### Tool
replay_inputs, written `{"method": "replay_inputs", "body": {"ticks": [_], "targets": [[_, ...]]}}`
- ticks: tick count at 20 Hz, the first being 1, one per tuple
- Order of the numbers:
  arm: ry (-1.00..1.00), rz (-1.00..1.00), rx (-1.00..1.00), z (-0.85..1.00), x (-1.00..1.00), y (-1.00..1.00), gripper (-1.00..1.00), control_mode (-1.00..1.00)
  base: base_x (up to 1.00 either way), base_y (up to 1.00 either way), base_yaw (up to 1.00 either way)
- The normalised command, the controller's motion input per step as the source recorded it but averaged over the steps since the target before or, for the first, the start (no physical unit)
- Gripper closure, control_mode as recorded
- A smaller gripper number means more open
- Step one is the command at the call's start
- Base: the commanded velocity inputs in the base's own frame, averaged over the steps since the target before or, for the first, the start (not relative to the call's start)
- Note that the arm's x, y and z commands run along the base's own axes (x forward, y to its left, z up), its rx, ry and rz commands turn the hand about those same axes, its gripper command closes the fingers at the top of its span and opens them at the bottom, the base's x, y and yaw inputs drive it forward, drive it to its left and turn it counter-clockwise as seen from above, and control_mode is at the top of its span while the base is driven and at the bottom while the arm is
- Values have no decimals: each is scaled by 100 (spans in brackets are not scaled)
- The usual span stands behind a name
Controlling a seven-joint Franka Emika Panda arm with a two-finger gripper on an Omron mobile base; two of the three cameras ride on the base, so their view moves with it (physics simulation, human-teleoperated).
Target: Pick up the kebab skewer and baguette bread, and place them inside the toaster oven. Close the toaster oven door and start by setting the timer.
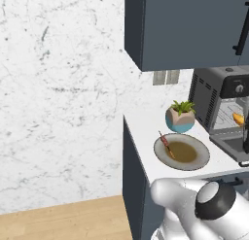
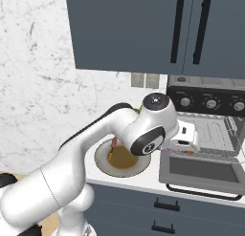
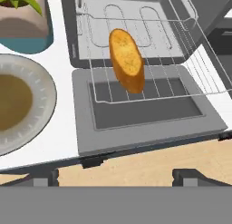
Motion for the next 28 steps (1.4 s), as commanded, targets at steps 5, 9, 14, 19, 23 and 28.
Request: {"method": "replay_inputs", "body": {"ticks": [5, 9, 14, 19, 23, 28], "targets": [[-2, -2, -7, 0, -80, 100, -100, -100, 0, 0, 0], [-1, 0, -3, 0, -13, 100, -100, -100, 0, 0, 0], [7, 2, 0, 1, 16, 100, -100, -100, 0, 0, 0], [17, 8, 5, 0, 24, 84, -100, -100, 0, 0, 0], [21, 15, 10, 0, 31, 57, -100, -100, 0, 0, 0], [9, 13, 9, -2, 19, 56, -100, -100, 0, 0, 0]]}}
